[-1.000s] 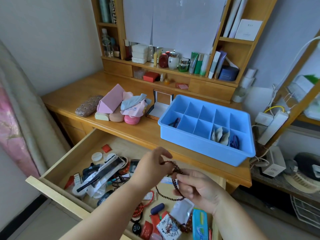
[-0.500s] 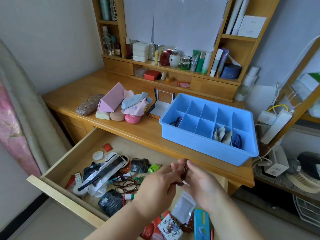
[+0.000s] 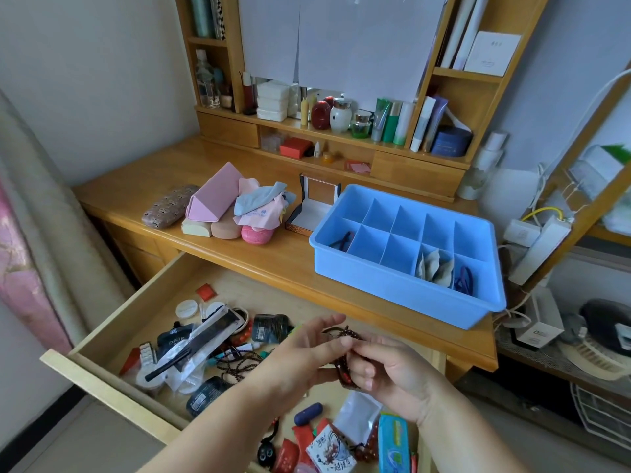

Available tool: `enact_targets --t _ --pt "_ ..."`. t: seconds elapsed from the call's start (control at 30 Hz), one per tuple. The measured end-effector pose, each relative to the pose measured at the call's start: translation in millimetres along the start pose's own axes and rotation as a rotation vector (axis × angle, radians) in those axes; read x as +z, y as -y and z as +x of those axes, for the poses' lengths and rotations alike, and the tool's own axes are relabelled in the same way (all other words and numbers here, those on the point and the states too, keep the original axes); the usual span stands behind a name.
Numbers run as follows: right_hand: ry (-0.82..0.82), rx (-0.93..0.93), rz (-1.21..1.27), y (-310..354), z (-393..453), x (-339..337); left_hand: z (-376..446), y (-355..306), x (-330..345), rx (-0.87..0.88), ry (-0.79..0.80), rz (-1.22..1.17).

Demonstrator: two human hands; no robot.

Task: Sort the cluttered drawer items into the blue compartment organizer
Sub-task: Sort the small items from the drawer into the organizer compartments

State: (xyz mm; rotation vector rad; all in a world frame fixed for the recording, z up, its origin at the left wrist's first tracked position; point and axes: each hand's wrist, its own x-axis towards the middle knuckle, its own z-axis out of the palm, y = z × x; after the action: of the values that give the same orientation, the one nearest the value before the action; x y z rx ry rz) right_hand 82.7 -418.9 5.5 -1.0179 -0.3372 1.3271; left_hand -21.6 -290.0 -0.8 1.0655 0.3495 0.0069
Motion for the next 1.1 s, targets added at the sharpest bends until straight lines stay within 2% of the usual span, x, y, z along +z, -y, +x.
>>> enact_targets --t 0.07,0.17,0.3,0.4,0.47,0.57,0.63,0.7,0.77,0.83,0.93,1.0,1.1 --pt "-0.014 0.007 -0.008 -1 1 -2 1 3 0 0.036 0.001 0.027" --pt "-0.049 0.011 -0.110 0 2 -7 7 7 -2 0.081 -0.132 0.061" --pt "-0.212 -0.109 -0.141 11 4 -11 13 11 -11 0.075 -0.230 -0.129" --pt "-0.309 -0.199 -0.523 26 7 -4 19 15 -17 0.083 -0.294 -0.193" --pt "-0.295 -0.213 -0.791 42 14 7 21 16 -20 0.104 -0.263 -0.188" --pt "-0.351 -0.326 -0.976 85 27 14 19 22 -35 0.092 -0.283 -0.046" --pt "-0.449 -0.444 -0.988 123 41 10 15 31 -54 0.059 -0.374 0.102" --pt "-0.532 -0.485 -1.007 154 56 4 7 42 -73 0.013 -0.477 0.181" --pt "-0.594 -0.428 -1.085 168 73 -5 -1 52 -90 -0.046 -0.558 0.216" --pt "-0.639 -0.315 -1.289 168 91 -15 -4 58 -105 -0.084 -0.616 0.265" --pt "-0.562 -0.090 -1.580 158 109 -22 -6 58 -121 -0.090 -0.649 0.370" --pt "-0.469 0.039 -1.633 156 116 -24 -5 57 -131 -0.097 -0.662 0.418" --pt "-0.406 0.078 -1.570 159 120 -26 -4 58 -139 -0.112 -0.665 0.424"
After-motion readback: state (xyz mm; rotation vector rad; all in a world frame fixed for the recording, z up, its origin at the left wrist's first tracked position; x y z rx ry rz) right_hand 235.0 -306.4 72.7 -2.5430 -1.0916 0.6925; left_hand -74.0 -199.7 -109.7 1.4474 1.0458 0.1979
